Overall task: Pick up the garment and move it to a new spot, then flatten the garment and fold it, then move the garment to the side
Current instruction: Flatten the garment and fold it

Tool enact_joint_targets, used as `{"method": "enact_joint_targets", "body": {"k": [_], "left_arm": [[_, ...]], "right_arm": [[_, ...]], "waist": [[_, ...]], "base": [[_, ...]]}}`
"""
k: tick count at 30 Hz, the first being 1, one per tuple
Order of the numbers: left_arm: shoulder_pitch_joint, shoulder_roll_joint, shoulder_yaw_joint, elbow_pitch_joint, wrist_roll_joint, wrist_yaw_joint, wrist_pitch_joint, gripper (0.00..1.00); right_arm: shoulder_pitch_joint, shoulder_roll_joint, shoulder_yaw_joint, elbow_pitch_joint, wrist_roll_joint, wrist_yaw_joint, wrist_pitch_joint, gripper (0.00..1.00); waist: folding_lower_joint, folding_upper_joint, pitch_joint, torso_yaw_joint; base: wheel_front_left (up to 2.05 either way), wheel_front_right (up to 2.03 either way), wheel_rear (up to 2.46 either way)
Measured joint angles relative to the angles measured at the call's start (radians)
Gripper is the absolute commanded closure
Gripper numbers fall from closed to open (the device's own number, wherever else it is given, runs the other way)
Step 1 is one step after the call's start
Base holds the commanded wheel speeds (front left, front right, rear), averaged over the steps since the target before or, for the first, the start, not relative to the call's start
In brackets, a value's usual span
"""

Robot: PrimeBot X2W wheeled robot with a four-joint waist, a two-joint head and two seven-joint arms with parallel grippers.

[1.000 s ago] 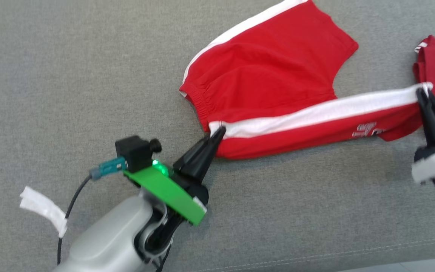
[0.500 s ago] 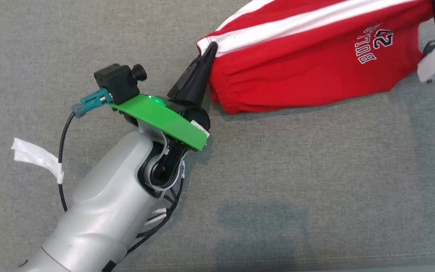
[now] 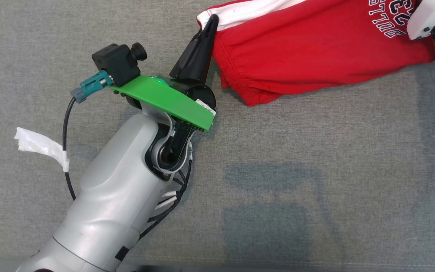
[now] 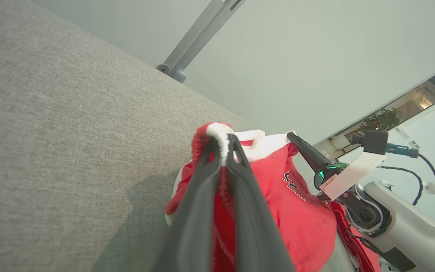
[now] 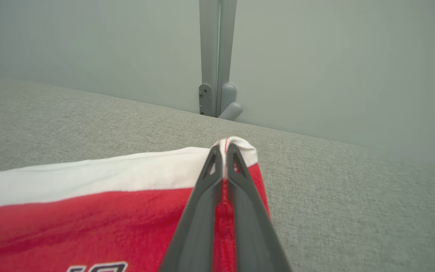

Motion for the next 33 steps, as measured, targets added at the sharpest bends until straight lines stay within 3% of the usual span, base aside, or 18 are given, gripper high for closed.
{"method": "enact_joint_targets", "body": {"k": [2,3,4,6,7,8,9,12,16,21,28,33], "left_arm": [[0.001,-0.004,-0.001,0.007,0.001,0.000,0.000,0.94],[0.002,-0.007,-0.002,0.010,0.004,0.000,0.000,0.90],[0.002,-0.007,-0.002,0.010,0.004,0.000,0.000,0.82],[0.003,-0.012,0.000,0.017,0.007,0.000,0.000,0.59],[0.004,-0.013,0.001,0.020,0.007,0.000,0.000,0.46],[0.005,-0.014,0.002,0.023,0.009,0.000,0.000,0.14],[0.009,-0.016,0.004,0.026,0.010,0.000,0.000,0.00],[0.018,-0.017,0.009,0.044,0.028,0.000,0.000,0.00],[0.035,-0.017,0.038,0.053,0.106,0.000,0.000,0.00],[0.118,-0.013,0.140,0.047,0.350,0.000,0.000,0.00],[0.322,-0.036,0.266,-0.076,0.644,0.008,0.000,0.00],[0.464,-0.043,0.251,-0.196,0.748,0.010,0.000,0.00]], "right_arm": [[-0.013,0.006,0.027,0.030,0.003,0.000,-0.023,1.00],[-0.020,0.009,0.042,0.042,0.003,0.000,-0.034,0.90],[-0.020,0.009,0.042,0.042,0.003,0.000,-0.034,0.73],[-0.031,0.009,0.070,0.061,0.002,0.000,-0.058,0.53],[-0.036,0.009,0.078,0.072,0.000,0.000,-0.070,0.16],[-0.040,0.009,0.086,0.078,-0.002,0.000,-0.081,0.00],[-0.041,0.009,0.088,0.081,-0.005,0.000,-0.089,0.00],[-0.038,0.009,0.068,0.086,-0.010,0.000,-0.097,0.00],[0.020,-0.012,-0.062,-0.052,-0.037,0.000,-0.101,0.00],[0.235,0.006,-0.163,-0.163,-0.005,0.000,-0.101,0.00],[0.402,-0.050,-0.117,-0.164,0.148,0.000,-0.101,0.00],[0.378,-0.095,-0.054,-0.106,0.237,0.000,-0.040,0.00]], "waist": [[0.0000,0.0000,-0.001,0.006],[0.0000,0.0000,-0.004,0.007],[0.0000,0.0000,-0.004,0.007],[0.0000,0.0000,-0.012,0.007],[0.0000,0.0000,-0.016,0.007],[0.0000,0.0000,-0.021,0.006],[0.0000,0.0000,-0.025,0.004],[0.0000,0.0000,-0.038,-0.002],[0.0000,0.0000,-0.057,-0.012],[0.0000,0.0000,-0.092,-0.023],[0.0000,0.0000,-0.142,-0.028],[0.0000,0.0000,-0.147,-0.004]], "base": [[0.00,0.00,0.00],[0.00,0.00,0.00],[0.00,0.00,0.00],[0.00,0.00,0.00],[0.00,0.00,0.00],[0.00,0.00,0.00],[0.00,0.00,0.00],[0.00,0.00,0.00],[0.00,0.00,0.00],[0.00,0.00,0.00],[0.00,0.00,0.00],[0.00,0.00,0.00]]}}
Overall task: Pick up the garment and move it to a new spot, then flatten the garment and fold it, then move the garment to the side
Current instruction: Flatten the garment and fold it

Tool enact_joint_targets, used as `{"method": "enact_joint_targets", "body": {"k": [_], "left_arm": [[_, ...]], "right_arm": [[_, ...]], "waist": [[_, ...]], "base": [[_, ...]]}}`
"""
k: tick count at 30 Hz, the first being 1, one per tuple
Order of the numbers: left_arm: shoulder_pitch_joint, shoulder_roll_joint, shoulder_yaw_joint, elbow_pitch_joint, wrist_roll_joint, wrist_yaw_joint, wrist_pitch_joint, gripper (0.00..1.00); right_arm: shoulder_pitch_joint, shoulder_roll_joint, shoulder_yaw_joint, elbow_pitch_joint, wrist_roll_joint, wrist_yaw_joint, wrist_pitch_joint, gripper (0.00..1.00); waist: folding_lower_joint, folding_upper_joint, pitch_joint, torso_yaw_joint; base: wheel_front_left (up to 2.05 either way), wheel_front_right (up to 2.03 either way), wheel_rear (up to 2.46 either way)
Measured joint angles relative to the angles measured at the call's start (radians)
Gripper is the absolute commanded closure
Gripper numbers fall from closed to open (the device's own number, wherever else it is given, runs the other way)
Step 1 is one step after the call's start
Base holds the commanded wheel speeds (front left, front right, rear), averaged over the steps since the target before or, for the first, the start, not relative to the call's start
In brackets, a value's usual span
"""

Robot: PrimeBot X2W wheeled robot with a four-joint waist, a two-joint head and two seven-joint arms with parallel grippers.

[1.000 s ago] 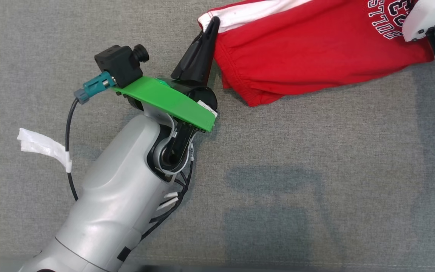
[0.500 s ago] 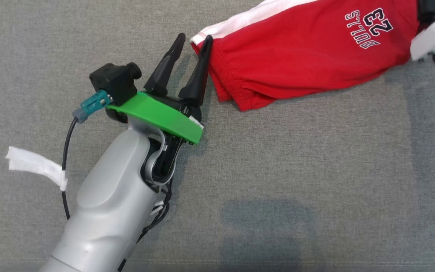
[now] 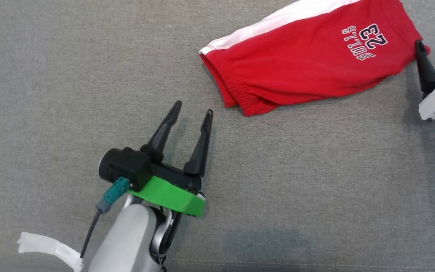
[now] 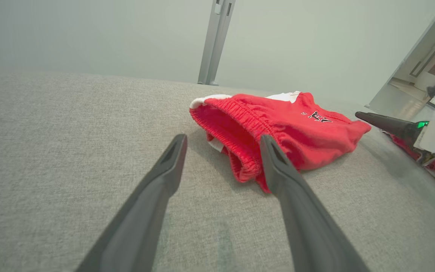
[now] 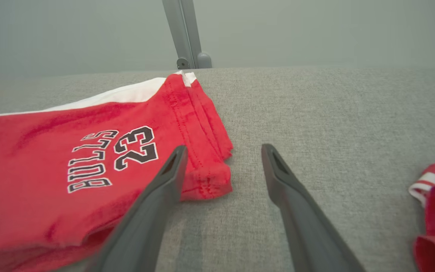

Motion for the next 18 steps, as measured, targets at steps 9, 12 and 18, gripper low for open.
{"method": "enact_joint_targets", "body": {"k": [9,12,18], "left_arm": [[0.036,-0.002,-0.108,-0.072,-0.021,0.018,0.000,0.00],[0.033,-0.001,-0.121,-0.074,-0.034,0.026,0.000,0.00],[0.030,-0.001,-0.114,-0.078,-0.036,0.038,0.000,0.00]], "right_arm": [[-0.144,-0.028,0.049,0.154,0.043,0.000,0.135,0.00],[-0.175,-0.022,0.058,0.208,0.055,0.000,0.170,0.00],[-0.209,-0.015,0.087,0.243,0.079,-0.001,0.187,1.00]], "waist": [[0.0000,0.0000,0.023,0.079],[0.0000,0.0000,0.033,0.104],[0.0000,0.0000,0.043,0.125]], "base": [[0.00,0.00,0.00],[0.00,0.00,0.00],[0.00,0.00,0.00]]}}
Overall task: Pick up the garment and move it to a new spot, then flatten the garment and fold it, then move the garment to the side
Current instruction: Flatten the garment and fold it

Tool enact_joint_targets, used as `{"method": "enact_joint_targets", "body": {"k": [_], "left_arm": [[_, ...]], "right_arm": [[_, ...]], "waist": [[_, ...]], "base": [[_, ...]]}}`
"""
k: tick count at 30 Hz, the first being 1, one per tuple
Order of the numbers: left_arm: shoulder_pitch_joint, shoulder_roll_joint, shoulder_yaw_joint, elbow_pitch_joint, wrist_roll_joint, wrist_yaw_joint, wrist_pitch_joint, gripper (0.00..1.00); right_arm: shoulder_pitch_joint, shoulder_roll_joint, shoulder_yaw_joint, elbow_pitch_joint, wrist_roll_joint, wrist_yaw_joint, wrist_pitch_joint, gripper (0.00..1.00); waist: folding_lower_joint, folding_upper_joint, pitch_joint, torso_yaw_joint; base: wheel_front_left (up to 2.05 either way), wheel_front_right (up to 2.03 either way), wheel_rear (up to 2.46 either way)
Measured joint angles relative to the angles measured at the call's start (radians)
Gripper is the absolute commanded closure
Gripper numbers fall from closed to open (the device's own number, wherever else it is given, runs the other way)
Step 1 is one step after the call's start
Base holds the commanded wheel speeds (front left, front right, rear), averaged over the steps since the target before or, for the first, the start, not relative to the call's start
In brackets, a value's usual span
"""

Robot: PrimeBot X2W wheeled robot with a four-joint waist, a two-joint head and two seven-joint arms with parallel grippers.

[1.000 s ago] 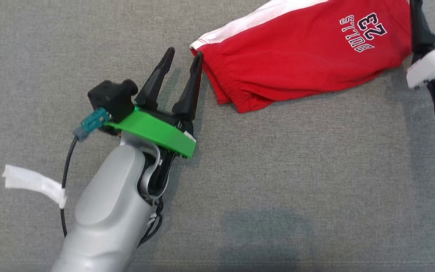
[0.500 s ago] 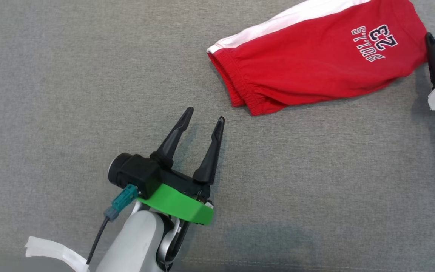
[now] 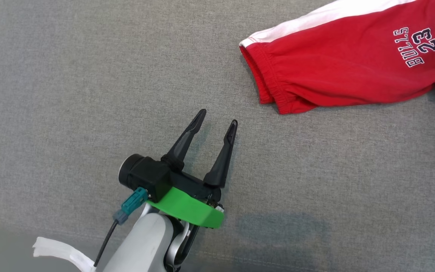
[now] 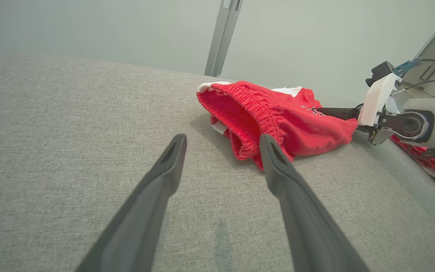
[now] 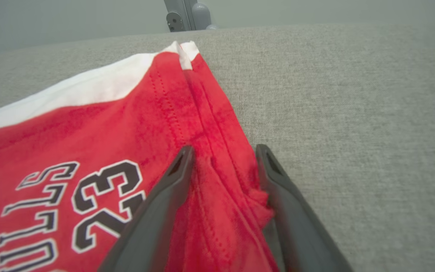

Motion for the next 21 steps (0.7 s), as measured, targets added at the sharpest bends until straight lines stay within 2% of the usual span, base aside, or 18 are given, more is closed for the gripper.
{"method": "enact_joint_targets", "body": {"k": [7,16,21], "left_arm": [[0.003,0.000,0.027,0.010,0.009,0.006,0.000,0.00],[0.027,-0.001,0.047,0.031,0.020,0.000,0.000,0.00],[0.043,-0.001,0.046,0.040,0.016,-0.001,0.000,0.00]], "right_arm": [[0.036,0.016,0.024,-0.005,0.054,0.002,-0.062,1.00],[0.090,-0.051,0.054,-0.017,0.091,0.001,-0.129,1.00],[0.090,-0.039,0.088,-0.067,0.100,0.001,-0.146,1.00]], "waist": [[0.0000,0.0000,-0.023,-0.034],[0.0000,0.0000,-0.090,-0.096],[0.0000,0.0000,-0.131,-0.115]], "base": [[0.00,0.00,0.00],[0.00,0.00,0.00],[0.00,0.00,0.00]]}}
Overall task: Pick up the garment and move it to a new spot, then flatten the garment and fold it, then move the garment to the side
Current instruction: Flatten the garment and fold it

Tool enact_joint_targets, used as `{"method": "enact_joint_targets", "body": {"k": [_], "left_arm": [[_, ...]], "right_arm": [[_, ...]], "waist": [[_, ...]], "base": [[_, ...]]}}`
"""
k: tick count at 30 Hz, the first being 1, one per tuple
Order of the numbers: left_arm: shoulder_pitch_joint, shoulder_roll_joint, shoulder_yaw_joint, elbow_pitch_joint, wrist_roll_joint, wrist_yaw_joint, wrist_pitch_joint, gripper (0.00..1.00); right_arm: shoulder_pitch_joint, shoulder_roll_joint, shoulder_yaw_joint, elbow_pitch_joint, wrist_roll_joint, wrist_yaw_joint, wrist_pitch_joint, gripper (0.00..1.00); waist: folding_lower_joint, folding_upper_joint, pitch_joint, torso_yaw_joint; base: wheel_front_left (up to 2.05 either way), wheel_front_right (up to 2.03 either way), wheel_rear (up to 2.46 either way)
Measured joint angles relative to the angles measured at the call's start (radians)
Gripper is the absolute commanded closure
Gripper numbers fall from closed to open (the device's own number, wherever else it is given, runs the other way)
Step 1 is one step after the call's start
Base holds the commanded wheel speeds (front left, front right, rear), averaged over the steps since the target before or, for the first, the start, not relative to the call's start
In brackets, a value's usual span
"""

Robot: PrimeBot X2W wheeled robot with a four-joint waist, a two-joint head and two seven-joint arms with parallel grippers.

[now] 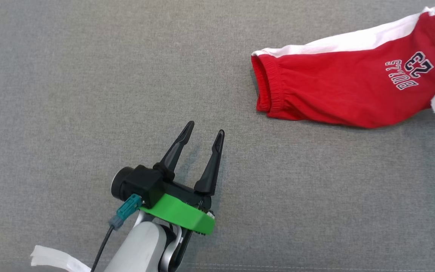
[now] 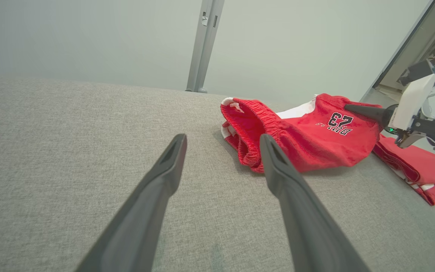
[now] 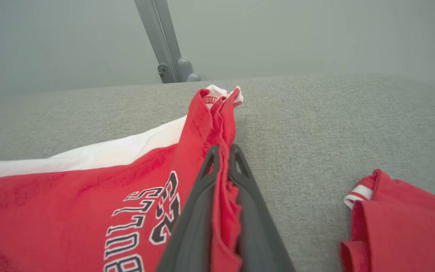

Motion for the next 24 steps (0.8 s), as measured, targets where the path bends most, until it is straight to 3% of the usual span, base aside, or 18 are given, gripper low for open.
{"method": "enact_joint_targets", "body": {"k": [10,24], "left_arm": [[0.046,0.000,-0.007,0.014,-0.025,0.004,0.000,0.00],[0.067,0.000,-0.033,0.012,-0.050,0.008,0.000,0.00]], "right_arm": [[-0.017,0.067,0.100,-0.180,0.004,0.000,0.003,1.00],[-0.009,0.245,0.184,-0.194,-0.033,0.000,0.074,1.00]], "waist": [[0.0000,0.0000,-0.082,-0.015],[0.0000,0.0000,-0.135,0.037]], "base": [[0.00,0.00,0.00],[0.00,0.00,0.00]]}}
